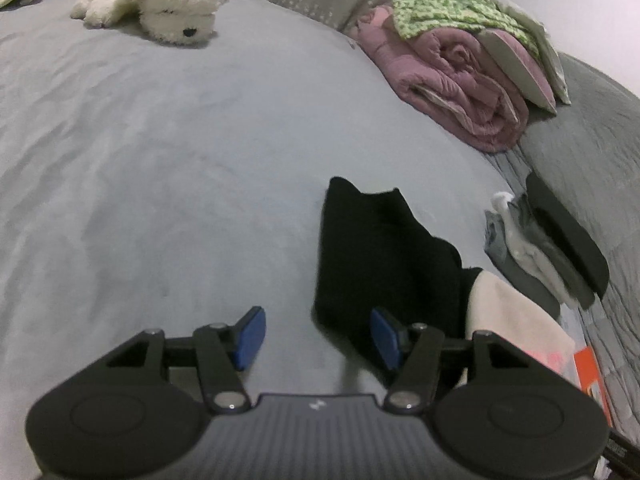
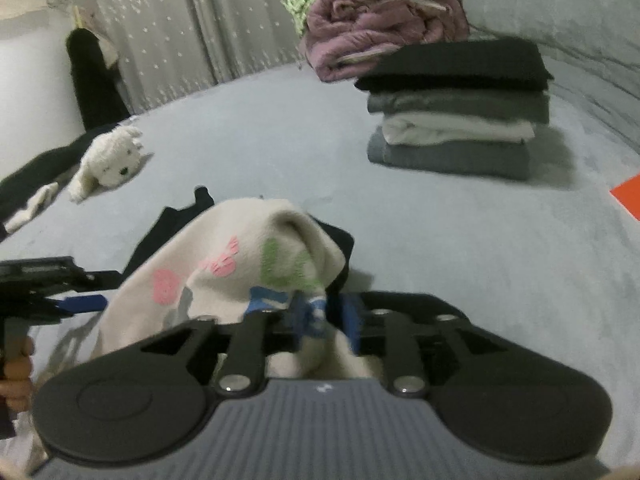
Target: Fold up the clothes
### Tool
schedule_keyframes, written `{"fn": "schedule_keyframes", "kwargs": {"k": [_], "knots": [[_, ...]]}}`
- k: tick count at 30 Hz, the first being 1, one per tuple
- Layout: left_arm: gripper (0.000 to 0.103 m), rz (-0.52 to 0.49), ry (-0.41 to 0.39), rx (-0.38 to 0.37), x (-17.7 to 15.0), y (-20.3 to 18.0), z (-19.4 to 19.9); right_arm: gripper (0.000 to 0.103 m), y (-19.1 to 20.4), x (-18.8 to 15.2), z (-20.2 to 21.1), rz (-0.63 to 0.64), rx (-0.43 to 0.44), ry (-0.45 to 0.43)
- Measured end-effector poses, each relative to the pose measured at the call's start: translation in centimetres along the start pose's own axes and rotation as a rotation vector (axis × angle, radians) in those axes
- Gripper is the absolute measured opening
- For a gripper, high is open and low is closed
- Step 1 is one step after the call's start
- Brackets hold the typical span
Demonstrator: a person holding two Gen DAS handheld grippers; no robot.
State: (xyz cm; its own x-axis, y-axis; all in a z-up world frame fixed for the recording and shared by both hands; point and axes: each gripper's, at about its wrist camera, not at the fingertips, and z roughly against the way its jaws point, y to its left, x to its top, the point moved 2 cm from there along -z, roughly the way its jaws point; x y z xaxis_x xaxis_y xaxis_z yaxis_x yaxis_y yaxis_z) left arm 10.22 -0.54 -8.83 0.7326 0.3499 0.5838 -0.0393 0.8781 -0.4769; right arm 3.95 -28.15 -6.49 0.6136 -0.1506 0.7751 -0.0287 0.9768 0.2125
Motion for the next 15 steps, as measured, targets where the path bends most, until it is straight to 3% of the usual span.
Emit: {"fn": "schedule_keyframes", "kwargs": {"k": [1, 2, 8, 11, 12, 15], "knots": [[0.06, -0.002, -0.015, 0.001, 0.0, -0.1, -0.1, 0.058, -0.1, 0.1, 0.3, -0.003, 0.008, -0.01], [0.06, -0.006, -0.029, 0.004, 0.0, -0.2, -0.2, 0.06, -0.1, 0.2, 0.5, -0.006, 0.02, -0.017], [0.057, 0.036, -0.045, -0.038, 0.1, -0.5, -0.7, 0.061, -0.6, 0.5, 0.9, -0.009, 0.016, -0.022], [0.038, 0.044, -0.044, -0.058, -0.1, -0.6, -1.1, 0.061, -1.0, 0.5, 0.8, -0.03, 0.002, -0.015], [0.029, 0.031, -0.047, -0.045, -0.3, -0.8, -1.2, 0.061, -1.1, 0.5, 0.8, -0.038, -0.001, -0.013], [0.013, -0.006, -0.059, -0.007, -0.6, -1.0, -1.4, 0.061, -1.5, 0.5, 0.7, -0.061, -0.011, -0.006]]}}
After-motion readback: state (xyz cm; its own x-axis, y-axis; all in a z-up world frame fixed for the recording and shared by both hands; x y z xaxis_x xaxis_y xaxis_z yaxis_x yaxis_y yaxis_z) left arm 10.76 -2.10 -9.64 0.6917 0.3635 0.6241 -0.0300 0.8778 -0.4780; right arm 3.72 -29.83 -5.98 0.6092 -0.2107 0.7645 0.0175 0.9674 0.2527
